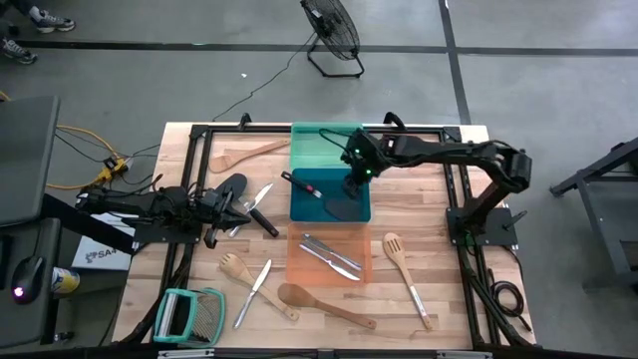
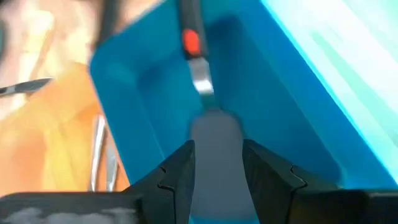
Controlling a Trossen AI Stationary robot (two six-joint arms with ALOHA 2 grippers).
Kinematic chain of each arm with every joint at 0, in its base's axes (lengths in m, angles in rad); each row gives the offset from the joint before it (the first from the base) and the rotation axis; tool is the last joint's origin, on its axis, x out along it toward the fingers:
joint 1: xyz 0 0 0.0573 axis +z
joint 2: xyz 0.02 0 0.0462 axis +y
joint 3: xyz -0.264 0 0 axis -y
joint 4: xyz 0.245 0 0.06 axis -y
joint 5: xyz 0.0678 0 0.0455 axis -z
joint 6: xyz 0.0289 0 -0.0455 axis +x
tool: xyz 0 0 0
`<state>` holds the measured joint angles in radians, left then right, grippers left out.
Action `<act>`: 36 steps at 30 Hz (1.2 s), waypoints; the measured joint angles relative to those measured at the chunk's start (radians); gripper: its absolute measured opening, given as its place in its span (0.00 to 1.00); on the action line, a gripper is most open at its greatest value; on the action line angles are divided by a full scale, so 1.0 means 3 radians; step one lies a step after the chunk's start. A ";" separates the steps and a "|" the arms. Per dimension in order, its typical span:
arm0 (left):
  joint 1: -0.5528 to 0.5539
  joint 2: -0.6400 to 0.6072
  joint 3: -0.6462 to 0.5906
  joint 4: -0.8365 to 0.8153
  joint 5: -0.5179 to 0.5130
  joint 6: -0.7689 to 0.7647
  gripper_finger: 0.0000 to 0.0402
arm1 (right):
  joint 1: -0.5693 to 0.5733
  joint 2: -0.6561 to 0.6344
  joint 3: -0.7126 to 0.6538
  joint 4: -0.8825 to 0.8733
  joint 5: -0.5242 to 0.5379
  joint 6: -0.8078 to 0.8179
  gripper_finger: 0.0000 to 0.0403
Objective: Pick & Place Kitchen Items
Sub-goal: Put the wooden serving spoon into the green bin
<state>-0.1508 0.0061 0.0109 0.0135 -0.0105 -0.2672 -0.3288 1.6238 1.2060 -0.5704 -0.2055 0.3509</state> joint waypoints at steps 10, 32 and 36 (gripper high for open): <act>0.0001 -0.0001 0.0000 0.0001 0.0000 0.0000 0.00 | 0.0456 -0.0452 -0.0003 -0.1592 0.0536 0.1013 0.31; 0.0000 0.0000 0.0000 0.0000 0.0000 0.0000 0.00 | 0.1869 -0.0679 -0.0784 -0.2005 0.0405 0.3201 0.56; 0.0001 0.0000 0.0000 0.0001 0.0000 0.0000 0.00 | 0.2083 -0.0679 -0.0865 -0.1881 0.0352 0.3513 0.63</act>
<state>-0.1506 0.0061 0.0109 0.0137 -0.0105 -0.2672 0.2960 1.4200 0.9466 -1.1346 -0.0998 1.4049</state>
